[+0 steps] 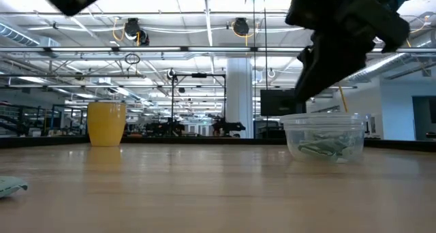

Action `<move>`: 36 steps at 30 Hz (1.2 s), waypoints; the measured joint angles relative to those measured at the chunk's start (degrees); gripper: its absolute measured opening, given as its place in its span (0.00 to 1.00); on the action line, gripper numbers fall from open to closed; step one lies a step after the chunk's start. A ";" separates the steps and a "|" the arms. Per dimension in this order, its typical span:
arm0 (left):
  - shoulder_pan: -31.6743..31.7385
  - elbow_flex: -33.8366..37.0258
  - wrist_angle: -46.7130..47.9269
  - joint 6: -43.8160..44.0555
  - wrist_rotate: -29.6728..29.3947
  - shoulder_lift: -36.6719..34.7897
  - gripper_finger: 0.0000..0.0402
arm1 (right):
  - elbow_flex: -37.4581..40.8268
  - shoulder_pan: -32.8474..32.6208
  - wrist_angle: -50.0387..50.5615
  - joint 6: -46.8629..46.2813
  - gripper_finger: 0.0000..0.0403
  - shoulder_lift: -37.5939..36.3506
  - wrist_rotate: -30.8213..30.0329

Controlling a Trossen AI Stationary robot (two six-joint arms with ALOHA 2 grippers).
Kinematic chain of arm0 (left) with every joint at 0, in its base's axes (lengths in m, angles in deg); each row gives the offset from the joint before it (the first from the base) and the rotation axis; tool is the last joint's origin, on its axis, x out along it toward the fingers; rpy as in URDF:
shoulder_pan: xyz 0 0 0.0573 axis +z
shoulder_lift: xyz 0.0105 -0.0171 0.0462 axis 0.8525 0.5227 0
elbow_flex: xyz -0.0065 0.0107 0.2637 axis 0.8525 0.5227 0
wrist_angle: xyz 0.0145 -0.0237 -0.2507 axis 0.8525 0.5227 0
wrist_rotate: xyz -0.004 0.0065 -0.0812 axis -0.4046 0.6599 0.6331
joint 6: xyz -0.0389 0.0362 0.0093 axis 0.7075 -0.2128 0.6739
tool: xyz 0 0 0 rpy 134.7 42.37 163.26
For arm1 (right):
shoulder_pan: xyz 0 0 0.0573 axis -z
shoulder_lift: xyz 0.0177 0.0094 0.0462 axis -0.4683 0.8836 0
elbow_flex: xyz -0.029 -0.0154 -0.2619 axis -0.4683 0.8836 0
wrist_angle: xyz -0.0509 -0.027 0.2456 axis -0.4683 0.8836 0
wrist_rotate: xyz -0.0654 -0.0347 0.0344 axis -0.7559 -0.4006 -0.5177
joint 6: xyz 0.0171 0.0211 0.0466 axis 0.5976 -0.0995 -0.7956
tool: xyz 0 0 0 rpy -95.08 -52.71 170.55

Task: Pick and place Stevia / Truvia into bins
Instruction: Put the stevia packet into the transparent container

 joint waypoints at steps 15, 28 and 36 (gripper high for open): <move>0.83 5.64 -19.59 4.70 8.29 12.84 0.14 | 0.00 0.01 -10.19 7.10 0.24 0.00 0.04; 0.88 5.61 -22.65 4.42 9.47 16.92 0.25 | 0.00 0.01 -10.31 7.10 0.23 0.00 0.09; 0.90 5.59 -17.83 2.57 9.77 16.92 0.41 | 0.00 0.01 -10.32 7.10 0.23 0.00 0.10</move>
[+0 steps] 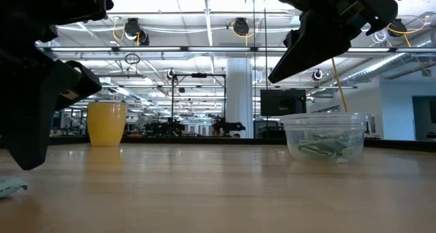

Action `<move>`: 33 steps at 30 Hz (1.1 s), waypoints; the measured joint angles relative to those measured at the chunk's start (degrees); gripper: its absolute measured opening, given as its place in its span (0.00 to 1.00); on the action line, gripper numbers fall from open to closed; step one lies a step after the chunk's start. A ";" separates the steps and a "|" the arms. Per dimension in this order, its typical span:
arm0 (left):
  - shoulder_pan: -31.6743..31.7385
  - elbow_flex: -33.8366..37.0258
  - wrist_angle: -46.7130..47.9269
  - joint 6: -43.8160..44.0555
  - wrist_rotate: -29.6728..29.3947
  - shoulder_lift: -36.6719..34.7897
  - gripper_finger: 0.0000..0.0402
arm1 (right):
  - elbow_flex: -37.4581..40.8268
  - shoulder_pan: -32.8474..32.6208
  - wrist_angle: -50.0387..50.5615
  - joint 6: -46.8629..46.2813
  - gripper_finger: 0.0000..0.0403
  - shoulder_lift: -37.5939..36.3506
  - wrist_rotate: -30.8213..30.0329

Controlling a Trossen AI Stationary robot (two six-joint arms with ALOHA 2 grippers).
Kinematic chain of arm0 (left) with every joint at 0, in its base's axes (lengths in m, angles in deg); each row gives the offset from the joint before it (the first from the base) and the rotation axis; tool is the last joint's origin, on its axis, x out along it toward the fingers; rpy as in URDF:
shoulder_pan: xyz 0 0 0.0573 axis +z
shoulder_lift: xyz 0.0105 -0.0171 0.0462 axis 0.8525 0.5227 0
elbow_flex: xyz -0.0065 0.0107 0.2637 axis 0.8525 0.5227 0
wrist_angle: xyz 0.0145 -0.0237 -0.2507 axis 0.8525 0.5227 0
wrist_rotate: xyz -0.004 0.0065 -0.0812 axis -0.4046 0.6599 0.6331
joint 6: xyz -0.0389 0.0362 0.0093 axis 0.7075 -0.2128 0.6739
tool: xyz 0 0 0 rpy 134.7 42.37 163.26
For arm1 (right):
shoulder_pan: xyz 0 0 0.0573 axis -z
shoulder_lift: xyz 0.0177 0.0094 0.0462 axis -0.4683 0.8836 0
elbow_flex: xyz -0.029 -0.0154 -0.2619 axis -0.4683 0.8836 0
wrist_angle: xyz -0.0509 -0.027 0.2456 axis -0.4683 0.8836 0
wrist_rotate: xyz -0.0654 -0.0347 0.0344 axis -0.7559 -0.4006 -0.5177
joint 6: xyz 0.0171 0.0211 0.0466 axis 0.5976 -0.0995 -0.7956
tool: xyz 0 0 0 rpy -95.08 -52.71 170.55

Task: Pick and place Stevia / Truvia into bins
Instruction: Put the stevia packet into the transparent container

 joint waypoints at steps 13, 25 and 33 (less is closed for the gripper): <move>0.63 0.00 0.92 -3.21 3.50 0.00 0.28 | 0.00 0.00 0.00 0.00 0.24 0.00 0.02; 1.03 2.23 -0.81 -1.82 3.26 -0.04 0.25 | 0.00 -0.02 0.00 -0.01 0.24 0.00 0.04; 1.03 2.91 -2.57 -2.55 2.99 -0.09 0.25 | 0.00 -0.04 0.00 0.00 0.24 0.00 0.04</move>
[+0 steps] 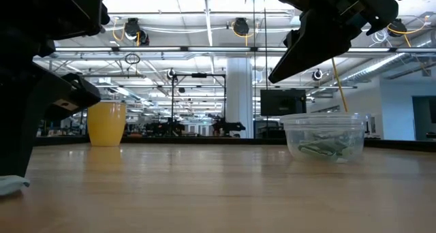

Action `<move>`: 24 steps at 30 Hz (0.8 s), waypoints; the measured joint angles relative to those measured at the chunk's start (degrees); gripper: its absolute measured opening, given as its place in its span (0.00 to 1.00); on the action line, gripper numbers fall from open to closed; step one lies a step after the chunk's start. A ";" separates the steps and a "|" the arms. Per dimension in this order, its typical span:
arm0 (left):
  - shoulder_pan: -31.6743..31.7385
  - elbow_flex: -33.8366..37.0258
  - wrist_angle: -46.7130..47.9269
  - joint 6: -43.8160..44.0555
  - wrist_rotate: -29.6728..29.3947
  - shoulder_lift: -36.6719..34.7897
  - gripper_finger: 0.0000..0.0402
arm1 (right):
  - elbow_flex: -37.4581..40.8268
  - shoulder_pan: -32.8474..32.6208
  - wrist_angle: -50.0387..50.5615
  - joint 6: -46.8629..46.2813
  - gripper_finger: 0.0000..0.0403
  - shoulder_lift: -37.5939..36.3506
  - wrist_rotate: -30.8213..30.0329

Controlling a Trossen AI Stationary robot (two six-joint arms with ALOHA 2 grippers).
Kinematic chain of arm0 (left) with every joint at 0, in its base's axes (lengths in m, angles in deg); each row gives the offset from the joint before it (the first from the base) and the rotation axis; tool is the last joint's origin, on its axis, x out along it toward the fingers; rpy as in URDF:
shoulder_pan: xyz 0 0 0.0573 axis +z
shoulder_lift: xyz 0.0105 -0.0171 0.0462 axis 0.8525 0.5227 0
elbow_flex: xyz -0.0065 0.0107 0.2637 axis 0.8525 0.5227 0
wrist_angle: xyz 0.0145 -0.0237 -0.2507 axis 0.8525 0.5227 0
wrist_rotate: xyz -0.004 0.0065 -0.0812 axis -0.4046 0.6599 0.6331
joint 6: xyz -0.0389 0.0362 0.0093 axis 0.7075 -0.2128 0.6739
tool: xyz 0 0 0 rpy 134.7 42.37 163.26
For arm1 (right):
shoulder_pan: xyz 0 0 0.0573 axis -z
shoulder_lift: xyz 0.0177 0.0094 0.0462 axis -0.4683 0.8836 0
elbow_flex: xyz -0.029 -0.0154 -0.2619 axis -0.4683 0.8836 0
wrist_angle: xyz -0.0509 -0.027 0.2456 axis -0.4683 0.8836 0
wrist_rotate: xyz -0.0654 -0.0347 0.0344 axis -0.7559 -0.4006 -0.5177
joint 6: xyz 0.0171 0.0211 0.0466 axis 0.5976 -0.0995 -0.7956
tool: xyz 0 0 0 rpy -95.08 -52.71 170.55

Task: Pick and place Stevia / Truvia into bins
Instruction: Put the stevia packet into the transparent container

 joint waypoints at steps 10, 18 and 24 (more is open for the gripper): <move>0.94 0.04 -0.17 -1.63 -1.48 0.04 0.25 | 0.00 0.00 0.04 0.00 0.24 0.00 0.00; 1.07 0.09 -4.95 -3.95 1.15 -0.76 0.25 | 0.00 0.00 0.09 0.00 0.23 0.00 0.00; 1.16 0.07 -5.39 -6.51 1.53 0.09 0.25 | 0.00 0.00 0.22 0.00 0.23 0.00 0.00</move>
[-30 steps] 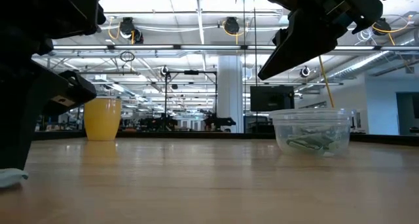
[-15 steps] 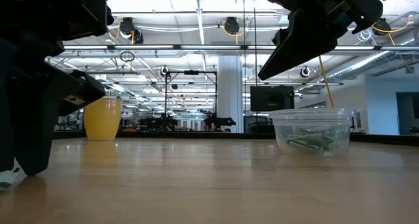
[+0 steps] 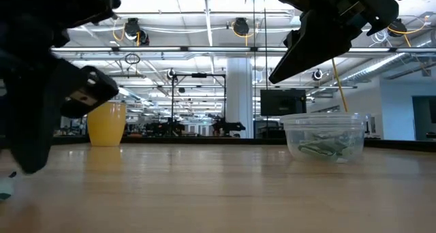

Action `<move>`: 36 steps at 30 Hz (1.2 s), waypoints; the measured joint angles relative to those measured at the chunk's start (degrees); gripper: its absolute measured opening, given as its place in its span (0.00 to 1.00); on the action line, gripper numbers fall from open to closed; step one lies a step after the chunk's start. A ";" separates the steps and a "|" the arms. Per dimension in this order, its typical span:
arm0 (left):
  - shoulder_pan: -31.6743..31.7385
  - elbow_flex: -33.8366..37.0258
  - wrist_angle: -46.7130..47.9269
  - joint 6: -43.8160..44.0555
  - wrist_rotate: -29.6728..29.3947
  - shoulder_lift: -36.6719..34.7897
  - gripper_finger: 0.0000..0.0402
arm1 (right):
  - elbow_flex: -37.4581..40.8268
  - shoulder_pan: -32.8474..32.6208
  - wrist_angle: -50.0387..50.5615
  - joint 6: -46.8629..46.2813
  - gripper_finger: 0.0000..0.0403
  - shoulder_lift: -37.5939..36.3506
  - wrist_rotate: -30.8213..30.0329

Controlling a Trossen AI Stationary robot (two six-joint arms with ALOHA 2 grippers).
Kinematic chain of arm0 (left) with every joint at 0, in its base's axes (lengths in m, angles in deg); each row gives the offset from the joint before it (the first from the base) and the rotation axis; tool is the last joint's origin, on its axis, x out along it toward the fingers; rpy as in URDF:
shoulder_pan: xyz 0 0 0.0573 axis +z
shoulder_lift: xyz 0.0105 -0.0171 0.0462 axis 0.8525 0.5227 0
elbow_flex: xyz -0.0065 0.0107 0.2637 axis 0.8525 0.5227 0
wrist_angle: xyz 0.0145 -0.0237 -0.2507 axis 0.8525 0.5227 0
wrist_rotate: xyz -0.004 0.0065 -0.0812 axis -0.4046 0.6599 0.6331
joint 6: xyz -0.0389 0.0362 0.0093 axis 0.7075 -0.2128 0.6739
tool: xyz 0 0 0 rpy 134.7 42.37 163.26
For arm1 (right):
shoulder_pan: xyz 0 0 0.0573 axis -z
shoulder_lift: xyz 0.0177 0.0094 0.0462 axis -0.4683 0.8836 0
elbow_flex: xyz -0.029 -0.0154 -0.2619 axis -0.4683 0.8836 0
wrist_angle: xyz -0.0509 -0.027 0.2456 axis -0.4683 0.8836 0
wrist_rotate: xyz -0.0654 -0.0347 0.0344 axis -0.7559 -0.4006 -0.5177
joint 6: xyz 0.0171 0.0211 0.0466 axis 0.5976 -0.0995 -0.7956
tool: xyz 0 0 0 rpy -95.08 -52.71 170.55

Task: Pick and place Stevia / Truvia into bins
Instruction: Put the stevia packet into the transparent container

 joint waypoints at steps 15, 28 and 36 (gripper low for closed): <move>0.14 -0.15 1.89 -4.42 -1.43 1.86 0.15 | 0.00 0.00 0.17 0.00 0.23 -0.02 0.00; 6.91 0.02 1.14 -13.93 -28.39 -10.11 0.09 | 7.21 -0.23 -28.43 10.42 0.24 0.37 6.62; 15.25 0.00 -10.74 -24.42 -28.65 -11.05 0.03 | 14.43 1.66 -43.94 11.40 0.24 0.39 4.32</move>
